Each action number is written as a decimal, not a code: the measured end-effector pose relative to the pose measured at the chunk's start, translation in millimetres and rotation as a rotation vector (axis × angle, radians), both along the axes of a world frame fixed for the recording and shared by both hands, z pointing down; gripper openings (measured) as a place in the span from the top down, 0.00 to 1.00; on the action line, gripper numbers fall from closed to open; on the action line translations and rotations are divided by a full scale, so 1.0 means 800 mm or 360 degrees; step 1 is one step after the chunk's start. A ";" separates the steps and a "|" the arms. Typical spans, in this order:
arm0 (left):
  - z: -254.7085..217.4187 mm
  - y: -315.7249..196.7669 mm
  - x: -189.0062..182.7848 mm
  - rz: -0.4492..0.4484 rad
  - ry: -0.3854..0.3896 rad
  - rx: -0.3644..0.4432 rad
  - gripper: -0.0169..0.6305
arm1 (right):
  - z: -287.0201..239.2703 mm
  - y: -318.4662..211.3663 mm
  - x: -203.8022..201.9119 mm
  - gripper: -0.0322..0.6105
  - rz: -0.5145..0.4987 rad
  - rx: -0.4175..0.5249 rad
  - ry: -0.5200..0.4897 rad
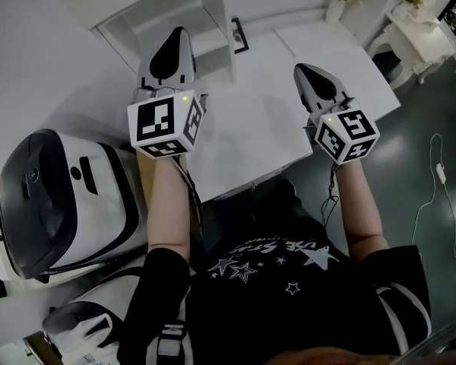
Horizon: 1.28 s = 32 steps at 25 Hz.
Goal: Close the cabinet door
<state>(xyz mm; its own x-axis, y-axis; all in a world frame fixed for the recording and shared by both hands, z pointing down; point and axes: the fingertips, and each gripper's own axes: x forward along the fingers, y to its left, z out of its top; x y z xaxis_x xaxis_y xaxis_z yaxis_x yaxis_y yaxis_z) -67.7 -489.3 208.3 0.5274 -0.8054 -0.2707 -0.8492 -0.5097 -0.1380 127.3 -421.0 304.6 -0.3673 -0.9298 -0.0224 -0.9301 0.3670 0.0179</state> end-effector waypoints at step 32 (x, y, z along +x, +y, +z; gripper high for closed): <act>0.250 0.382 0.087 0.0295 -0.0233 -0.0557 0.96 | 0.108 0.392 0.067 0.94 0.0199 -0.0233 -0.0100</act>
<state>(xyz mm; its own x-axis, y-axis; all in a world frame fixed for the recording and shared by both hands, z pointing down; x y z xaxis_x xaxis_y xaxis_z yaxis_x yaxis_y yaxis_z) 2.1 -183.7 408.5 0.6847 -0.7231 0.0913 -0.7229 -0.6897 -0.0418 181.3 -107.2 390.8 -0.2508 -0.9631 0.0973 -0.9662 0.2428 -0.0867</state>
